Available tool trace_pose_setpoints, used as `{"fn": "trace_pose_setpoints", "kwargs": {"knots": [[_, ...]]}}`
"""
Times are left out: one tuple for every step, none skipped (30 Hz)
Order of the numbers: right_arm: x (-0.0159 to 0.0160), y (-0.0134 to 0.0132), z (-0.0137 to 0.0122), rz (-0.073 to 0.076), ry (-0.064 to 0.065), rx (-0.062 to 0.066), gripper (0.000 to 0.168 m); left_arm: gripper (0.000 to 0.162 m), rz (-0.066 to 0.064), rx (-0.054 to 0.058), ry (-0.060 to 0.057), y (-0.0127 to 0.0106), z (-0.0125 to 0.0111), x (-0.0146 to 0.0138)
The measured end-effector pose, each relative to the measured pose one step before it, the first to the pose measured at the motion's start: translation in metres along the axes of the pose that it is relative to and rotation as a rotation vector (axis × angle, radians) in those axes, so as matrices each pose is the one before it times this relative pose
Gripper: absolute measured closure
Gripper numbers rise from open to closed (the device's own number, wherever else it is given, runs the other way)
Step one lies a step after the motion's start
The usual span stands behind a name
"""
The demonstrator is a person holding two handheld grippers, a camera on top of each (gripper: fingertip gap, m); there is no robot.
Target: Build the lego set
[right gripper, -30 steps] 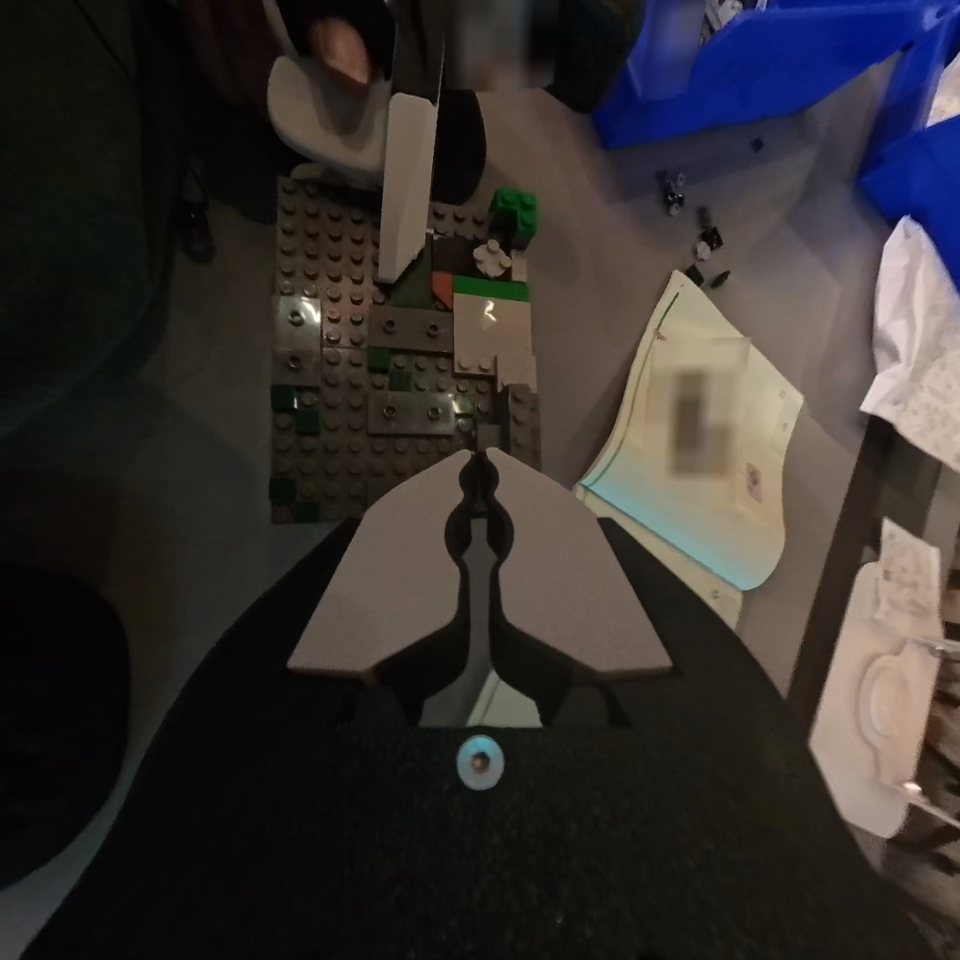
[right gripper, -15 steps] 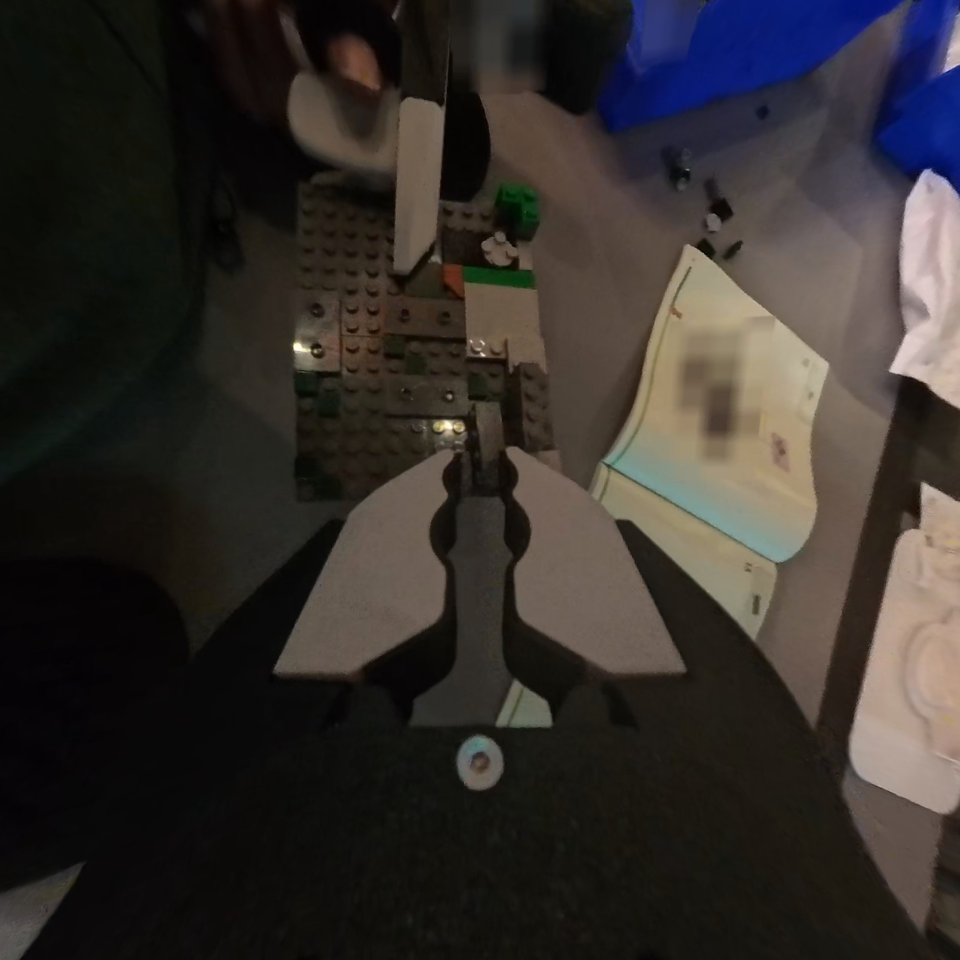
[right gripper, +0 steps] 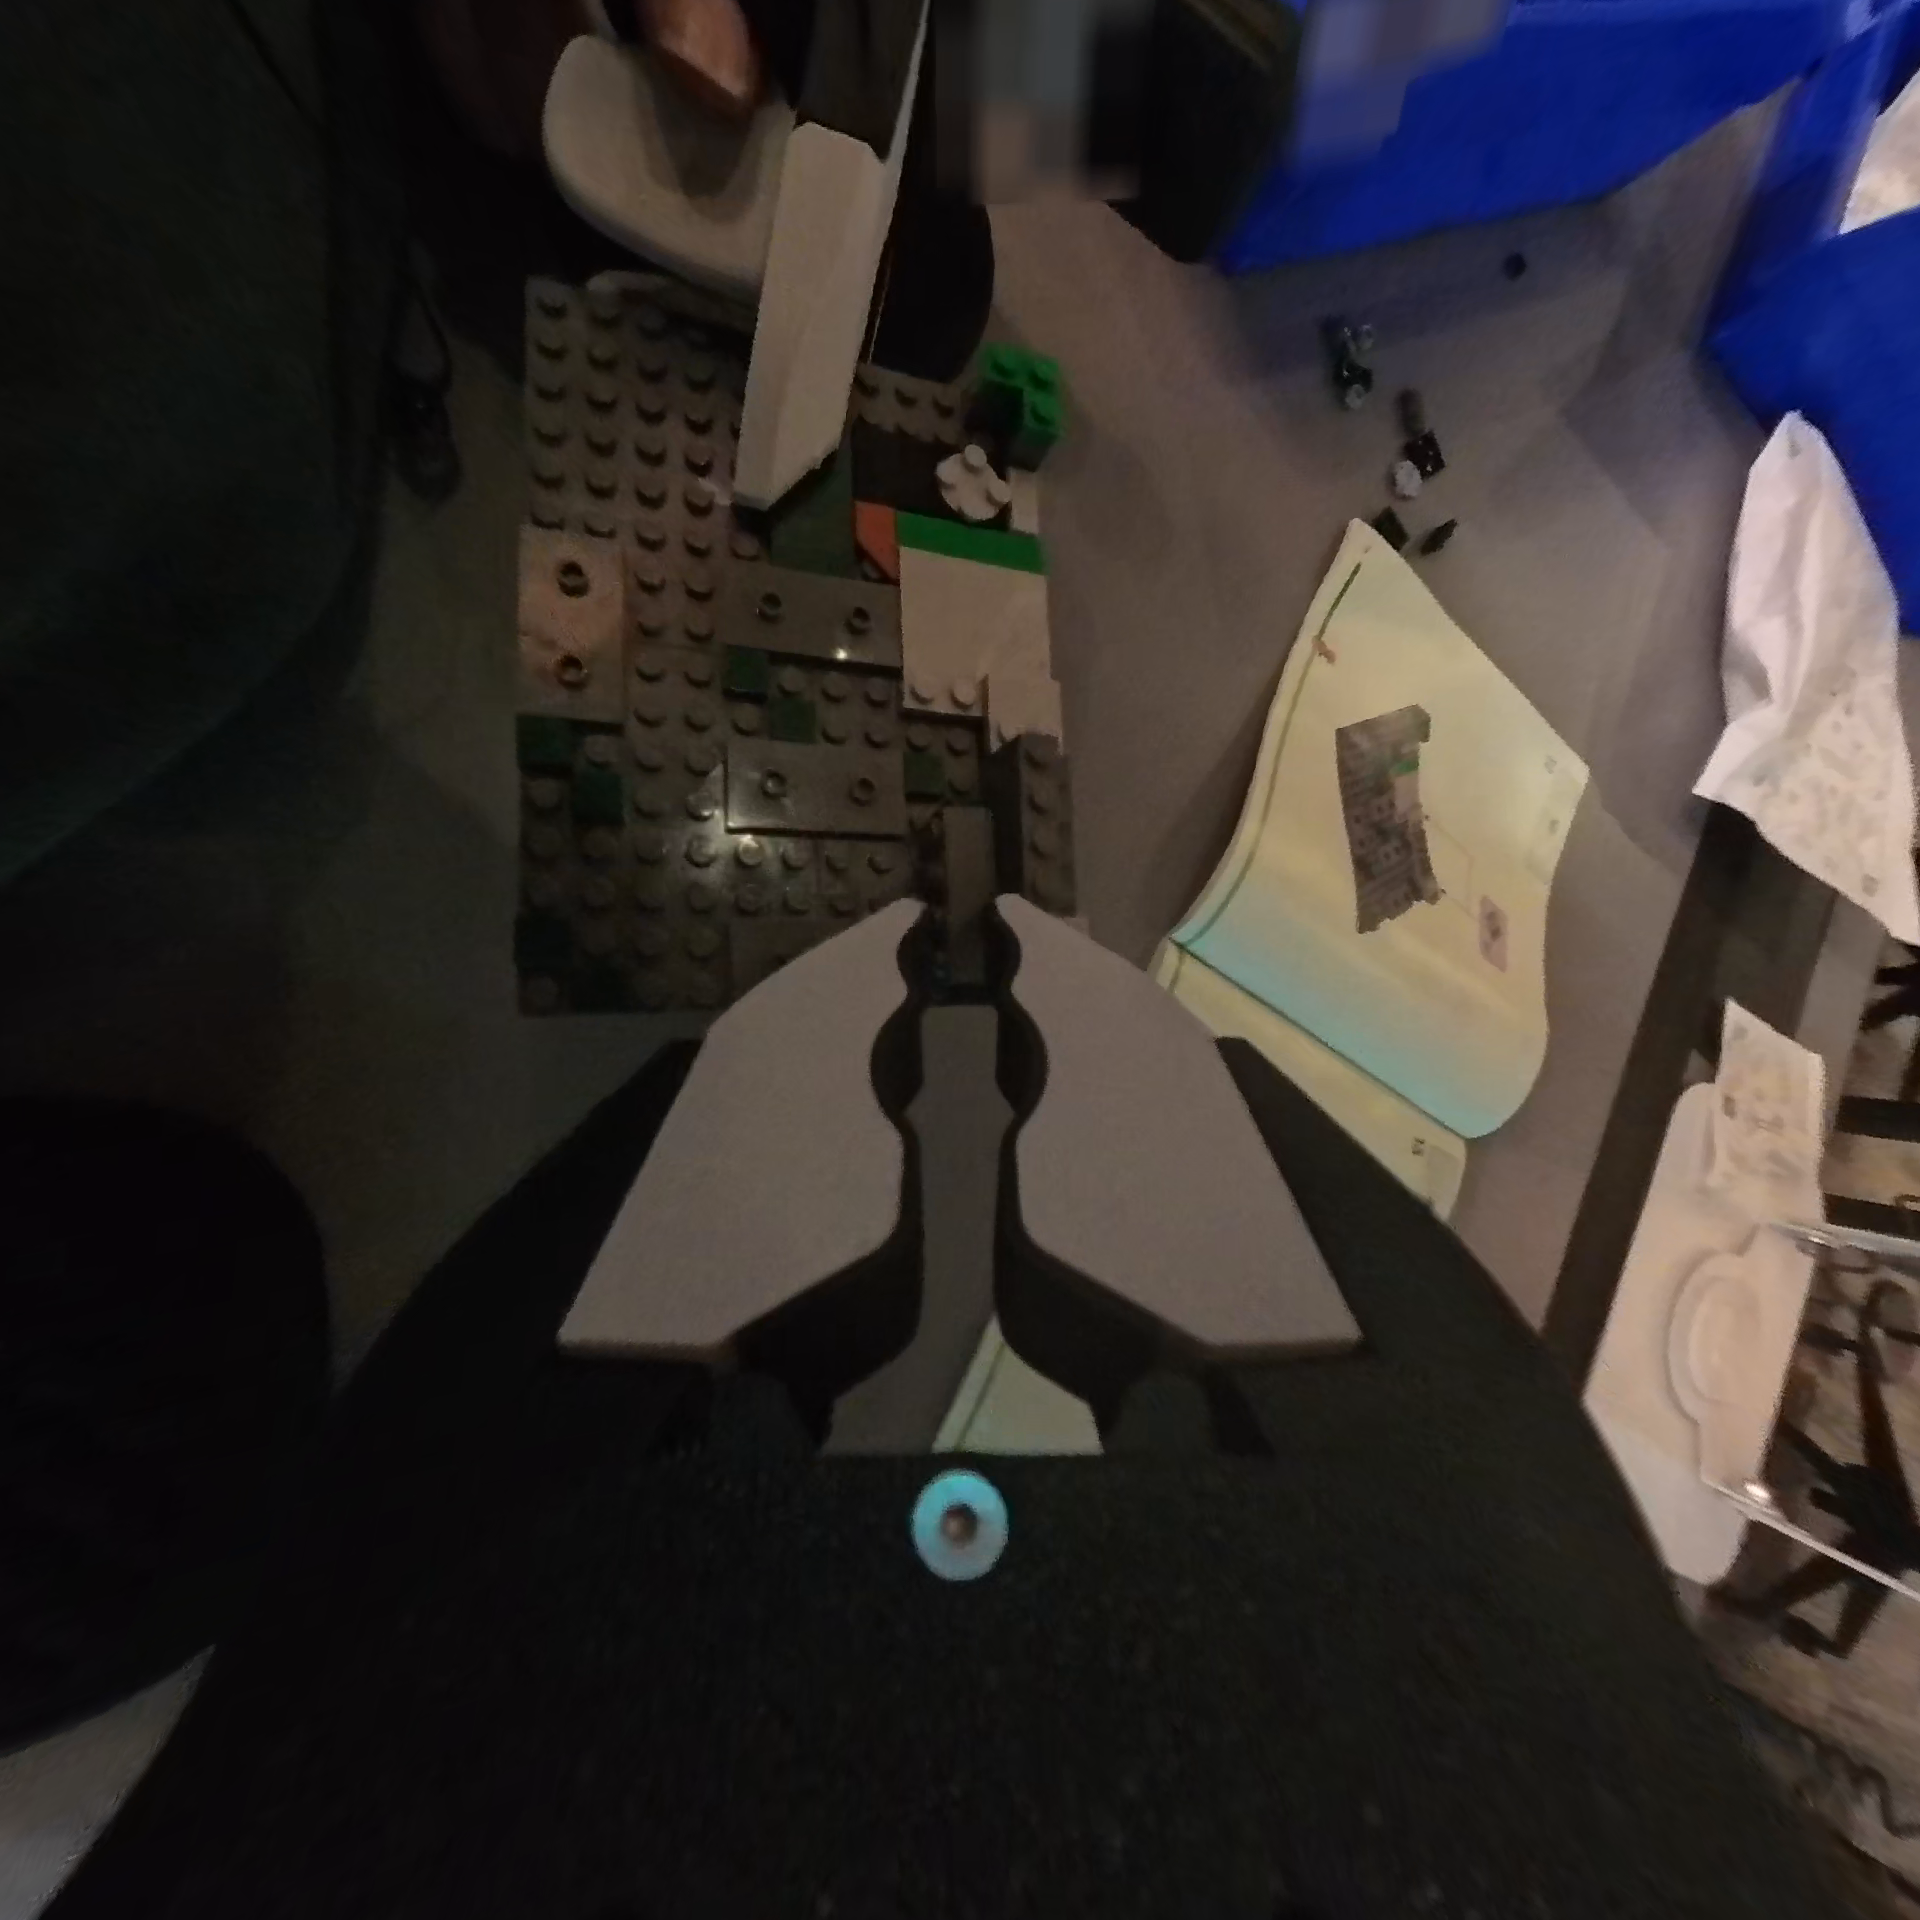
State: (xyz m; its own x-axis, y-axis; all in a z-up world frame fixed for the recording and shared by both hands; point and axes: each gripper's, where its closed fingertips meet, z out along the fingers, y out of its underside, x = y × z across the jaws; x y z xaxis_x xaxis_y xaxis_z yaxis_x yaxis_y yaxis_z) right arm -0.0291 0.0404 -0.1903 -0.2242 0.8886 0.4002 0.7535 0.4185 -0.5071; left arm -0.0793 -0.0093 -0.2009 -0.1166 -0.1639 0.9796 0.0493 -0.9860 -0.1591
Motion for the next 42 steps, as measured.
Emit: {"fn": "trace_pose_setpoints", "kwargs": {"knots": [[-0.00051, -0.00068, 0.00019, -0.0089, 0.0088, -0.0027, 0.162, 0.155, 0.0004, -0.0044, 0.0003, 0.00056, -0.0002, 0.0001], [-0.00082, -0.00102, -0.00025, 0.0, 0.001, 0.0007, 0.163, 0.155, 0.0005, -0.0035, -0.0023, 0.00024, -0.00023, -0.00027], [-0.00061, -0.00104, -0.00074, 0.0066, -0.0019, 0.0024, 0.164, 0.155, 0.0005, -0.0009, -0.004, -0.0001, -0.00036, -0.00055], [0.00012, -0.00112, -0.00121, 0.0078, 0.0, 0.0052, 0.165, 0.155, -0.001, -0.0002, -0.0007, -0.00024, -0.00013, -0.00025], [-0.00007, -0.00049, -0.00111, 0.0102, -0.0036, 0.0029, 0.166, 0.155, 0.0003, -0.0009, -0.0011, 0.0, -0.00005, -0.00008], [-0.00023, 0.00008, -0.00088, 0.015, -0.0068, -0.0004, 0.167, 0.155, 0.0021, -0.0017, -0.0002, 0.00017, 0.00032, 0.00017], [-0.00047, 0.0, -0.00071, 0.0168, -0.0086, 0.0016, 0.168, 0.155, 0.0015, -0.0011, -0.0009, 0.00021, 0.00035, 0.00004], [-0.00023, -0.00004, -0.0009, 0.0177, -0.0083, 0.004, 0.168, 0.155, 0.0014, -0.0009, -0.0005, 0.0001, 0.00035, -0.00001], [0.0, -0.00017, -0.00109, 0.0187, -0.0069, 0.0053, 0.168, 0.155, -0.0013, -0.0015, 0.0027, 0.00033, 0.00037, 0.00031], [0.00074, 0.00054, -0.00142, 0.0191, -0.0035, 0.0017, 0.168, 0.155, 0.0005, 0.001, -0.0009, -0.00003, -0.00003, -0.00013], [0.00131, 0.00158, -0.00154, 0.0136, 0.0029, -0.0052, 0.168, 0.156, 0.0002, 0.0038, 0.0007, -0.00041, -0.00023, 0.00015], [0.00131, 0.00244, -0.00141, 0.0083, 0.0069, -0.0096, 0.168, 0.155, -0.001, 0.0051, 0.0012, -0.0007, -0.00053, 0.00032], [0.00108, 0.0029, -0.00113, 0.0114, 0.0082, -0.0105, 0.168, 0.156, 0.0005, 0.0067, -0.002, -0.00083, -0.00072, -0.00015], [0.00062, 0.00246, -0.00083, 0.0191, 0.0074, -0.0056, 0.168, 0.155, 0.0001, 0.0051, -0.0024, -0.00059, -0.00086, -0.00036], [-0.00005, 0.00121, -0.00074, 0.026, 0.0035, 0.0064, 0.168, 0.155, -0.0012, 0.0074, -0.0018, -0.00077, -0.00072, -0.00038], [-0.00063, 0.0002, -0.00075, 0.0319, 0.0005, 0.0157, 0.168, 0.156, -0.0003, 0.0058, 0.0, -0.00054, -0.00044, -0.00026], [-0.00006, 0.00073, -0.00031, 0.0387, 0.0031, 0.014, 0.168, 0.156, 0.0008, 0.0029, 0.0009, -0.00042, -0.00029, 0.00011], [-0.00006, 0.00109, -0.00003, 0.0414, 0.0034, 0.0135, 0.163, 0.156, 0.0028, 0.0022, -0.001, -0.00024, 0.00009, -0.00002], [-0.00039, 0.00047, -0.00017, 0.0416, 0.0026, 0.0205, 0.16, 0.156, 0.0014, 0.005, -0.0017, -0.0007, 0.00008, -0.00009], [-0.00024, -0.00051, -0.00032, 0.0428, 0.004, 0.0288, 0.158, 0.156, -0.0028, 0.003, 0.0024, -0.00044, 0.00008, 0.00011], [-0.00031, -0.00087, -0.00043, 0.0428, 0.0029, 0.0318, 0.156, 0.156, -0.004, 0.0029, 0.0026, -0.0004, -0.00006, 0.00004], [0.00024, -0.00081, -0.00098, 0.0391, 0.0043, 0.0305, 0.153, 0.156, -0.0032, 0.0011, 0.0017, -0.00018, -0.00007, -0.00005], [0.00086, -0.00058, -0.00138, 0.0328, 0.0076, 0.028, 0.15, 0.156, -0.0029, -0.0009, 0.0033, -0.00003, 0.00001, 0.0003], [0.00084, -0.00013, -0.00172, 0.0256, 0.005, 0.024, 0.149, 0.156, 0.0002, -0.0019, 0.0015, 0.00027, 0.00016, 0.00014], [0.00118, 0.00076, -0.00169, 0.0209, 0.006, 0.0178, 0.148, 0.156, -0.0001, -0.0009, 0.0006, 0.00013, 0.00014, 0.00006], [0.00129, 0.00206, -0.00137, 0.017, 0.0035, 0.0126, 0.147, 0.155, 0.0, -0.0022, 0.0008, 0.00014, 0.00024, -0.00007], [0.00121, 0.00334, -0.00144, 0.0154, -0.0009, 0.0089, 0.147, 0.156, 0.0001, -0.0008, -0.002, 0.00004, 0.00024, -0.00031], [0.00222, 0.00487, -0.00149, 0.0137, 0.0027, 0.0019, 0.146, 0.155, 0.0014, -0.0014, -0.0011, 0.00017, 0.00023, -0.00008], [0.00282, 0.00629, -0.00104, 0.0091, 0.0076, -0.0071, 0.147, 0.155, 0.0013, -0.0013, -0.0016, 0.00016, 0.00013, -0.00013], [0.00281, 0.00737, -0.00038, 0.0035, 0.0105, -0.0167, 0.147, 0.156, 0.0023, -0.001, -0.0026, 0.00017, -0.00003, -0.0001], [0.00241, 0.00824, 0.00068, -0.0064, 0.0136, -0.0252, 0.147, 0.156, 0.0011, -0.0009, -0.0022, 0.00017, -0.00014, -0.00014], [0.00166, 0.00967, 0.00163, -0.0206, 0.0156, -0.0334, 0.147, 0.156, 0.0013, 0.0002, -0.0022, 0.00011, -0.00048, -0.0002], [0.0005, 0.01116, 0.00254, -0.031, 0.0142, -0.0425, 0.147, 0.156, 0.0024, 0.002, -0.004, -0.00019, -0.00072, -0.00017], [-0.00084, 0.01255, 0.0029, -0.0305, 0.0099, -0.0486, 0.147, 0.156, 0.0065, 0.0009, -0.008, -0.00004, -0.00096, -0.00056], [-0.00167, 0.01232, 0.00284, -0.0185, 0.0058, -0.0447, 0.147, 0.156, 0.0109, 0.0013, -0.0117, -0.00002, -0.001, -0.00072], [-0.00147, 0.01161, 0.00231, -0.0079, 0.0052, -0.0354, 0.147, 0.156, 0.0105, 0.0006, -0.0089, 0.00014, -0.00075, -0.00015], [-0.00083, 0.0114, 0.00172, 0.0022, 0.007, -0.033, 0.147, 0.156, 0.0078, -0.0014, -0.0061, 0.00028, -0.00031, 0.00012], [-0.00062, 0.01037, 0.00094, 0.0137, 0.0031, -0.0274, 0.147, 0.156, 0.0085, 0.0001, -0.0077, 0.00031, -0.00004, -0.0002], [-0.00017, 0.00765, -0.0001, 0.016, 0.0055, -0.0119, 0.147, 0.156, 0.0088, -0.0016, -0.0073, 0.00045, 0.00034, -0.00022], [0.0015, 0.00498, -0.00132, 0.0107, 0.0157, 0.0022, 0.147, 0.156, 0.0037, -0.0026, -0.0031, 0.00056, 0.00063, -0.00005], [0.0023, 0.00303, -0.00191, 0.005, 0.0169, 0.008, 0.147, 0.156, 0.0013, -0.0033, -0.0018, 0.00049, 0.00086, -0.00028], [0.00319, 0.00183, -0.00206, 0.0002, 0.0155, 0.0087, 0.147, 0.155, 0.0018, -0.0046, -0.002, 0.00058, 0.00098, -0.00037]]}}
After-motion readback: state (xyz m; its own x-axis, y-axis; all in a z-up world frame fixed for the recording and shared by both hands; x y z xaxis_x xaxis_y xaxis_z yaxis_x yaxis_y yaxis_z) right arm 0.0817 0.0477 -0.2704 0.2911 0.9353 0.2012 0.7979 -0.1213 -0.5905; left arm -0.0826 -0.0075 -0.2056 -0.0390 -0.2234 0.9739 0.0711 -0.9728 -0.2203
